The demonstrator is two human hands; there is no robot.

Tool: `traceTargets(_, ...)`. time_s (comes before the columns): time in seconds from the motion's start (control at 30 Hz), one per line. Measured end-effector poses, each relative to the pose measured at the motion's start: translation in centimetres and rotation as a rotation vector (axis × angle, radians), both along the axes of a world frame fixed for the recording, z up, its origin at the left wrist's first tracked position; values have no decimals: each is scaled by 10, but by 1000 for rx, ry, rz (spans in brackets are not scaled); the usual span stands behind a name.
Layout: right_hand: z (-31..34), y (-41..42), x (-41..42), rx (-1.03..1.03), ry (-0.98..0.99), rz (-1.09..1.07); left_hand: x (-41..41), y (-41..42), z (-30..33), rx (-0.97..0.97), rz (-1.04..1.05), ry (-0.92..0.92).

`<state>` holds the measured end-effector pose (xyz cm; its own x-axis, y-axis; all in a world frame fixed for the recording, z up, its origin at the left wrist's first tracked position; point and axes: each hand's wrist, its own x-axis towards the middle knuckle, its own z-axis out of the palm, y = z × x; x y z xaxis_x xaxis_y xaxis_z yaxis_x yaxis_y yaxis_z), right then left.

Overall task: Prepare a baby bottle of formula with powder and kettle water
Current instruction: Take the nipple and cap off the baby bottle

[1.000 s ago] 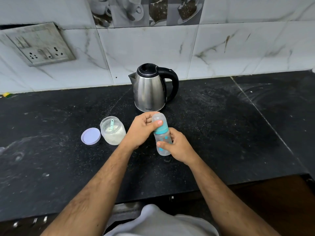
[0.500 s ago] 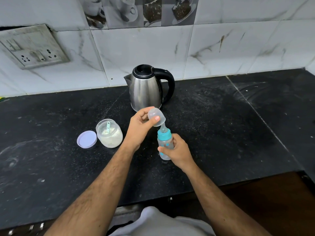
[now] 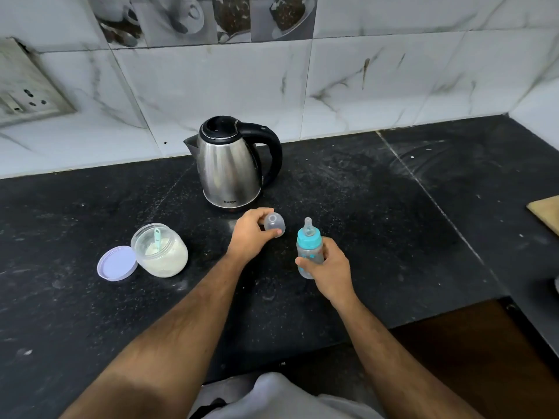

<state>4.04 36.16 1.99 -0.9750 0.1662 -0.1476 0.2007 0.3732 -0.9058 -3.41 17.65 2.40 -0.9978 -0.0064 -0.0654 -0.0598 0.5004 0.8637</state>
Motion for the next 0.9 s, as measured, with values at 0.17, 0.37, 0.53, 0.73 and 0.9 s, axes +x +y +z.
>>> traceTargets(0.17,-5,7,-9,21,2,12,-22,16,-15,-139,-61,-38)
traceTargets(0.37,-7,11,-16,14,17,35,-32,19,-31,-238,-60,-54)
traceTargets(0.53,-7,12,-17,1,12,74,-27,18,-27,-195,-25,-54)
traceTargets(0.73,0,11,-20,-123,-29,168,2,16,11,209,86,136)
traceTargets(0.9,26,-4,-18,-280,-44,375,20,6,48,397,-305,-102)
